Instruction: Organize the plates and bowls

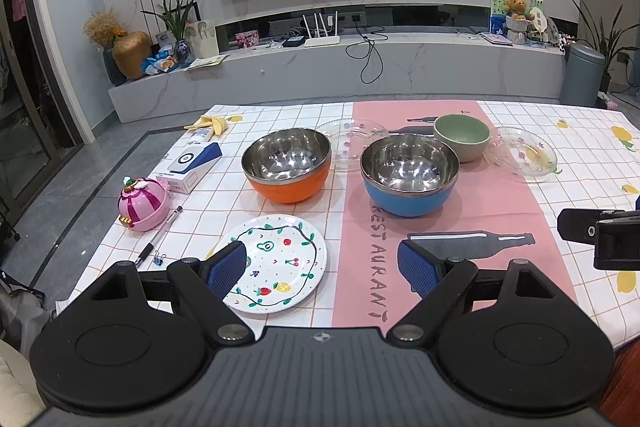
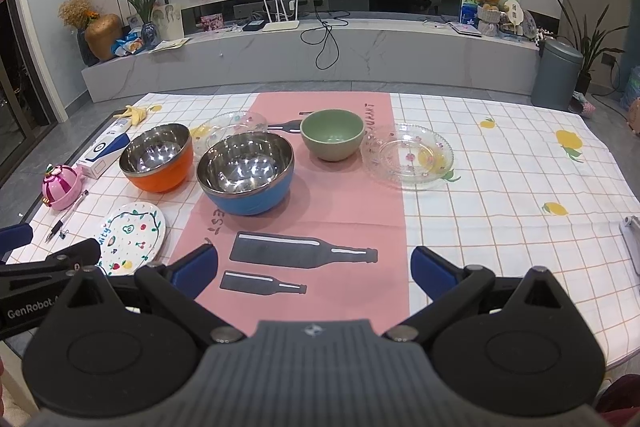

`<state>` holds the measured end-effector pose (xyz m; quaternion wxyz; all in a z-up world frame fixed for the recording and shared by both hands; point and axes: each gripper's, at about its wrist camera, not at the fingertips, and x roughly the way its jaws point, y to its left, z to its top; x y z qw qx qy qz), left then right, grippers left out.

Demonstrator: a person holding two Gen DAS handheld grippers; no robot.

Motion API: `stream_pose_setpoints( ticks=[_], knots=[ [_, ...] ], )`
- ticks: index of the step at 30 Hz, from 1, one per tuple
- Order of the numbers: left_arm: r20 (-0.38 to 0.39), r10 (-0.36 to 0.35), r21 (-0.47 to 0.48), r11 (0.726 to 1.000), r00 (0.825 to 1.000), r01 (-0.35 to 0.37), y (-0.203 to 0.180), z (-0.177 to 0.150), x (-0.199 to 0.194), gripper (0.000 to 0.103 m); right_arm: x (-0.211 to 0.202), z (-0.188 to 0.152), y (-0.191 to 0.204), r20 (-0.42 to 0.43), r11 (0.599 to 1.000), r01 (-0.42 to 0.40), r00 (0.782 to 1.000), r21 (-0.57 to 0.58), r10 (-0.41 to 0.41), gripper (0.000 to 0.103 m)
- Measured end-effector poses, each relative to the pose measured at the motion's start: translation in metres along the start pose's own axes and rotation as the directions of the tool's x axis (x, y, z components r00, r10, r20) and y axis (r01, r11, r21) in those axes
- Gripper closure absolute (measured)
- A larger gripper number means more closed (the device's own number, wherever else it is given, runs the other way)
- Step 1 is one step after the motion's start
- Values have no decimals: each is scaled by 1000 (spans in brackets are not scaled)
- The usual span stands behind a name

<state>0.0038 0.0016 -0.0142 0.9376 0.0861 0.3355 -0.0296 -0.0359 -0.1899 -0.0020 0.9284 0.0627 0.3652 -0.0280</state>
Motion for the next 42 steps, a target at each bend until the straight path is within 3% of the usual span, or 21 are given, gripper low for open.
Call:
stream_pose_setpoints(
  ticks=[28, 30, 32, 35, 39, 42],
  knots=[
    [4, -21, -10, 1000, 1000, 21, 3, -3, 0, 3, 4, -1, 3, -20, 1000, -4, 1000, -19, 4, 3],
    [13, -40, -32, 999, 999, 40, 6, -4, 1, 5, 5, -2, 3, -20, 1000, -6, 1000, -19, 6, 3],
    [16, -46, -40, 998, 999, 47, 7, -4, 2, 15, 4, -3, 3, 1, 1000, -10, 1000, -4, 10, 3],
    [3, -51, -28, 998, 999, 51, 7, -4, 6, 22, 2, -2, 0, 35, 999, -27, 999, 34, 26, 3],
    [18, -143, -82, 986, 990, 144, 12, -5, 9, 32, 2, -2, 0, 60, 997, -40, 998, 67, 36, 3],
    [54, -241, -164, 955, 969, 247, 19, -3, 11, 33, 5, -6, 6, 90, 998, 28, 995, 62, -33, 3]
  ],
)
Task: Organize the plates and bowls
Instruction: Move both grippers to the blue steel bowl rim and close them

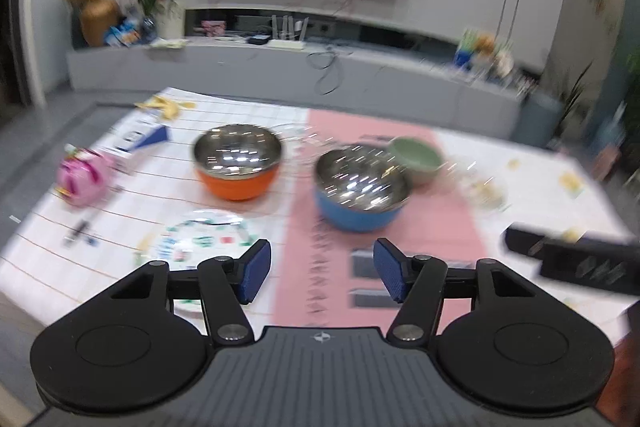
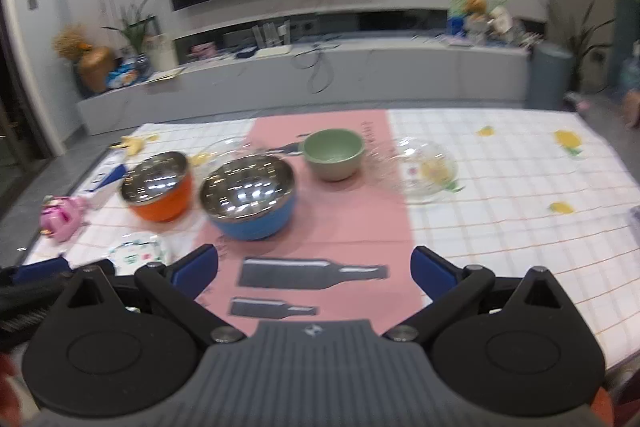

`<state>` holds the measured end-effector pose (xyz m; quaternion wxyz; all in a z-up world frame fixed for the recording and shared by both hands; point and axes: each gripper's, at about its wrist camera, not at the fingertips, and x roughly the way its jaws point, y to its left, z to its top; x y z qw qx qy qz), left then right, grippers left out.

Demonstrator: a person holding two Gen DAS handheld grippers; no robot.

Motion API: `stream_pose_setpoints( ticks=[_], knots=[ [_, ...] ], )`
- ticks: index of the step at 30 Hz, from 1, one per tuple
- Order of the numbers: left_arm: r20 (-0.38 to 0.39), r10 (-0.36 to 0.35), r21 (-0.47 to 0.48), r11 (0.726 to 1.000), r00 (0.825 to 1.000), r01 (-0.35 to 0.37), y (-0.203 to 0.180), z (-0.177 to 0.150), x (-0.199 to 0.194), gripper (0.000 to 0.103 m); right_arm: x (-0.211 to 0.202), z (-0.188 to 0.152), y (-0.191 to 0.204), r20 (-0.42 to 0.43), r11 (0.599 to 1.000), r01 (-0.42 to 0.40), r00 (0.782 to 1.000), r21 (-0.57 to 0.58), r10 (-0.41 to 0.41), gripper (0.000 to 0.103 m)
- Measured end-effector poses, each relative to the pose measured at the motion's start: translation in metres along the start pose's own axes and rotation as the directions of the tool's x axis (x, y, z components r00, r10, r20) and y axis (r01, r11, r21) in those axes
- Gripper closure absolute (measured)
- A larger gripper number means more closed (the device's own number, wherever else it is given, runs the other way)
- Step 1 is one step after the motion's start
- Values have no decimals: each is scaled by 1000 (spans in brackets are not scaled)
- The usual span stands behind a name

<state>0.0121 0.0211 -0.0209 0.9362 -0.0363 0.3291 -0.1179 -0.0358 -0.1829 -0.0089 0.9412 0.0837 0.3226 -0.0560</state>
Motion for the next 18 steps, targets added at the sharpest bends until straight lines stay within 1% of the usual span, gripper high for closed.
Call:
stream_pose_setpoints(
  ticks=[2, 3, 5, 8, 10, 12, 13, 16, 18],
  knots=[
    [25, -30, -21, 999, 999, 31, 2, 1, 2, 33, 4, -1, 1, 9, 1000, 22, 1000, -6, -22, 3],
    [38, -39, -30, 999, 998, 40, 3, 2, 3, 33, 7, -1, 1, 5, 1000, 17, 1000, -7, -17, 3],
    [60, -50, -58, 997, 997, 53, 6, 2, 6, 40, 12, -1, 0, 1, 1000, 5, 1000, 5, -6, 3],
    [81, -39, -104, 993, 996, 47, 10, 4, 18, 41, 22, 1, 0, -6, 999, 16, 1000, 30, -16, 3],
    [101, -24, -172, 984, 995, 42, 17, 7, 27, 41, 30, 3, 1, -19, 1000, 17, 1000, 24, -16, 3],
    [103, -28, -245, 968, 994, 52, 25, 12, 37, 41, 39, 7, 3, -32, 1000, 12, 999, 13, -11, 3],
    [98, -26, -263, 964, 995, 51, 28, 14, 41, 41, 42, 8, 4, -35, 1000, 18, 999, 12, -17, 3],
    [51, -23, -267, 963, 998, 36, 32, 24, 57, 41, 55, 16, 7, -28, 999, 36, 999, 16, -35, 3],
    [33, 0, -248, 969, 999, 8, 34, 29, 68, 41, 67, 23, 9, -28, 998, 58, 998, 16, -57, 3]
  ],
)
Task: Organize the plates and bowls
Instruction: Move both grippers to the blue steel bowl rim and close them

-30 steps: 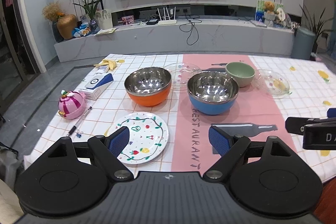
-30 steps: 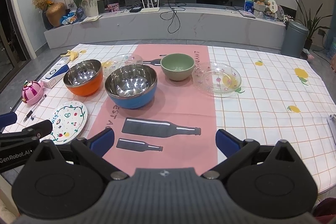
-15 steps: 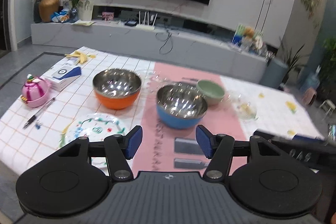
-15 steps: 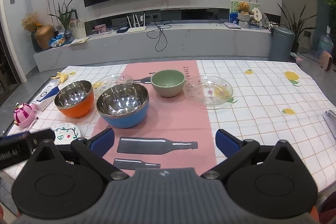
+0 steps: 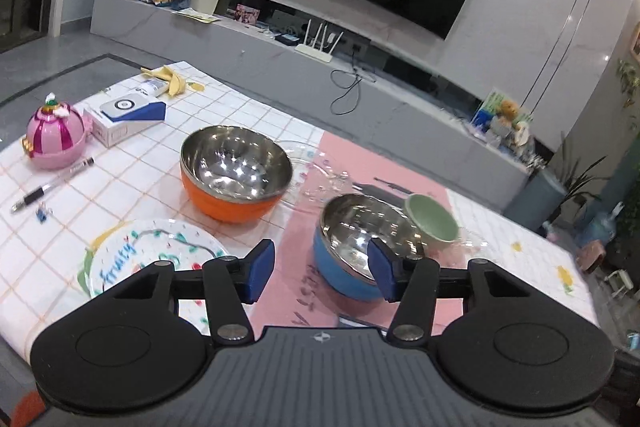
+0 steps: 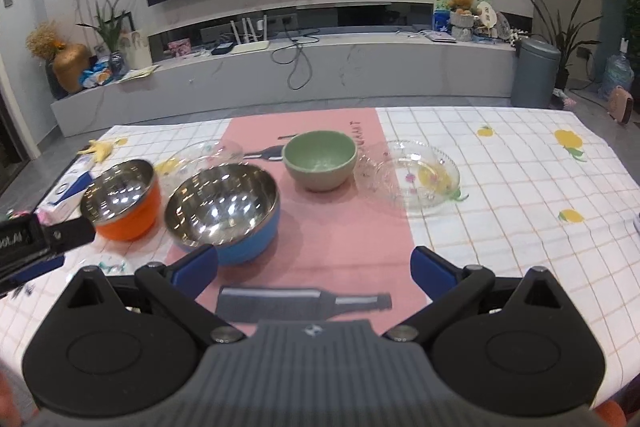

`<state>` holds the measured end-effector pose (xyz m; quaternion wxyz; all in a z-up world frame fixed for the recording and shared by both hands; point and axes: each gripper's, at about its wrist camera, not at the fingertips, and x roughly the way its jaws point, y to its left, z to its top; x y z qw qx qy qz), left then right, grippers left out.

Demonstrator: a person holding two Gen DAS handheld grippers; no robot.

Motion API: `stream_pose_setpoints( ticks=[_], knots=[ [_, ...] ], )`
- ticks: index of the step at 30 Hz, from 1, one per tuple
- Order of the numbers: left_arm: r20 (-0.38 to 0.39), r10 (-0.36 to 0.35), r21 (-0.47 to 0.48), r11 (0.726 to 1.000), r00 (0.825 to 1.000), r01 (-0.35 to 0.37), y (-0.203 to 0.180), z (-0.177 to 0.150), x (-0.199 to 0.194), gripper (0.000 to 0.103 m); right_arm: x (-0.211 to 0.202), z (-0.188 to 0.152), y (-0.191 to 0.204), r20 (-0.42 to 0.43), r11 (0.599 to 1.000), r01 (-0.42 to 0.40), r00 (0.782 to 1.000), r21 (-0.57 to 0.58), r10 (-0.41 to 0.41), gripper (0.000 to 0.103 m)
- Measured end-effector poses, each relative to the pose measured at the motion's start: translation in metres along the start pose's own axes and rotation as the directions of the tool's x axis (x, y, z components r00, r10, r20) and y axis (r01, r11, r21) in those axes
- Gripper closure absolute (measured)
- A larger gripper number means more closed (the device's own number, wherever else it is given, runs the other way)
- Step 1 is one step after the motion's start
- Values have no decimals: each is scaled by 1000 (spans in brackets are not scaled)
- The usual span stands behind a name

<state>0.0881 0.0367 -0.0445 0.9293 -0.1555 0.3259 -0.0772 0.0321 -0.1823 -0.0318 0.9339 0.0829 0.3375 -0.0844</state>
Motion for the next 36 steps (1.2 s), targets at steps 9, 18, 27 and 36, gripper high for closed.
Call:
stream_pose_setpoints(
  ticks=[9, 18, 27, 36],
  knots=[
    [-60, 116, 29, 993, 991, -114, -8, 13, 40, 40, 56, 25, 2, -85, 988, 10, 996, 154, 3, 3],
    [-132, 78, -56, 995, 988, -86, -8, 17, 80, 37, 104, 41, 5, -147, 967, -24, 987, 255, 64, 14],
    [-174, 43, -121, 991, 984, -64, -5, 15, 112, 39, 132, 34, 3, -165, 958, -48, 981, 283, 98, 32],
    [-226, 53, -97, 992, 973, -76, -11, 2, 125, 71, 142, 26, 10, -182, 967, -55, 978, 247, 102, 49]
  ],
)
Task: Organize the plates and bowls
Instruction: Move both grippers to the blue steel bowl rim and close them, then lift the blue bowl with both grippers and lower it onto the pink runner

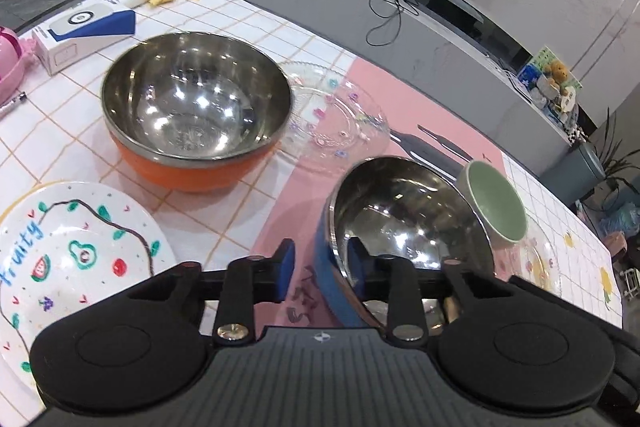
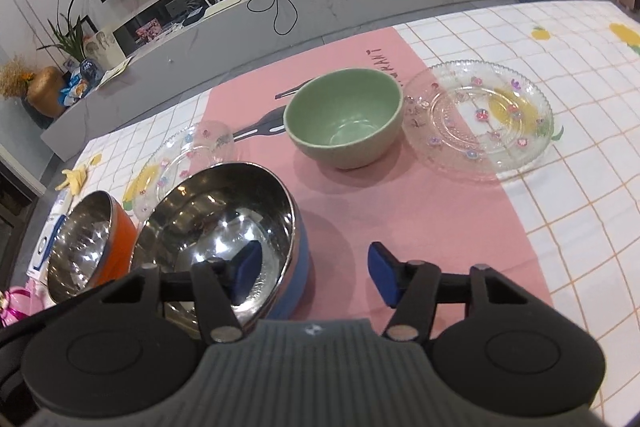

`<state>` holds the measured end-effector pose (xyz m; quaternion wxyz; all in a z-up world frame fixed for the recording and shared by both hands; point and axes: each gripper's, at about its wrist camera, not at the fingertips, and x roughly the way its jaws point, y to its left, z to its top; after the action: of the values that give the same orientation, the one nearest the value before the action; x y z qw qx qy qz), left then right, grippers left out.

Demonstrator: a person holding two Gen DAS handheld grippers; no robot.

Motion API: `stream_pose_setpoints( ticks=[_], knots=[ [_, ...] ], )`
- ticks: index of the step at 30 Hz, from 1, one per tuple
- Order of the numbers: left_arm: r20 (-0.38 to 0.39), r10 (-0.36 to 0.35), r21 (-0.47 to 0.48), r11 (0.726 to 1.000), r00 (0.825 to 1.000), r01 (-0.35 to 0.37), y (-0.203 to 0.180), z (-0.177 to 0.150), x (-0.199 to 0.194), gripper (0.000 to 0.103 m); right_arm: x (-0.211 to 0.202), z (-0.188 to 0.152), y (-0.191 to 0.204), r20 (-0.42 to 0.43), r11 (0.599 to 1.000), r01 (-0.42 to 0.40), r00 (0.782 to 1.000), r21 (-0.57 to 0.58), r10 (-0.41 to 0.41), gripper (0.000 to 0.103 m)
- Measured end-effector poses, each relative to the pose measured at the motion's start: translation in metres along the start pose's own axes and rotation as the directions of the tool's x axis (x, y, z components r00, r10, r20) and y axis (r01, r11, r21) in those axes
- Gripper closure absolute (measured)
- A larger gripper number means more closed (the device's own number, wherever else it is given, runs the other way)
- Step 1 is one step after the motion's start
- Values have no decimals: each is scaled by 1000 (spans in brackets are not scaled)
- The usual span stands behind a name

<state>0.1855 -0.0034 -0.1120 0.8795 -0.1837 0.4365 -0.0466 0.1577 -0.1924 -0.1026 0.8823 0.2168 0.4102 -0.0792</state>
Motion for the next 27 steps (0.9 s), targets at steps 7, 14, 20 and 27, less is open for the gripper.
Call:
stream_pose_setpoints(
  ticks=[7, 14, 20, 27],
  knots=[
    [-6, 28, 44, 999, 1000, -27, -13, 1, 0, 85, 5, 1, 0, -41, 998, -57, 997, 14, 58, 86],
    [12, 49, 69, 996, 999, -49, -20, -2, -13, 87, -5, 1, 6, -39, 999, -53, 998, -4, 53, 87],
    [43, 38, 85, 995, 998, -42, -28, -7, -41, 88, -33, -1, 4, -25, 998, -67, 997, -12, 67, 88],
    [64, 6, 112, 994, 998, -13, -42, -18, -81, 87, -78, -6, -11, -6, 995, -94, 996, -16, 94, 87]
  ],
)
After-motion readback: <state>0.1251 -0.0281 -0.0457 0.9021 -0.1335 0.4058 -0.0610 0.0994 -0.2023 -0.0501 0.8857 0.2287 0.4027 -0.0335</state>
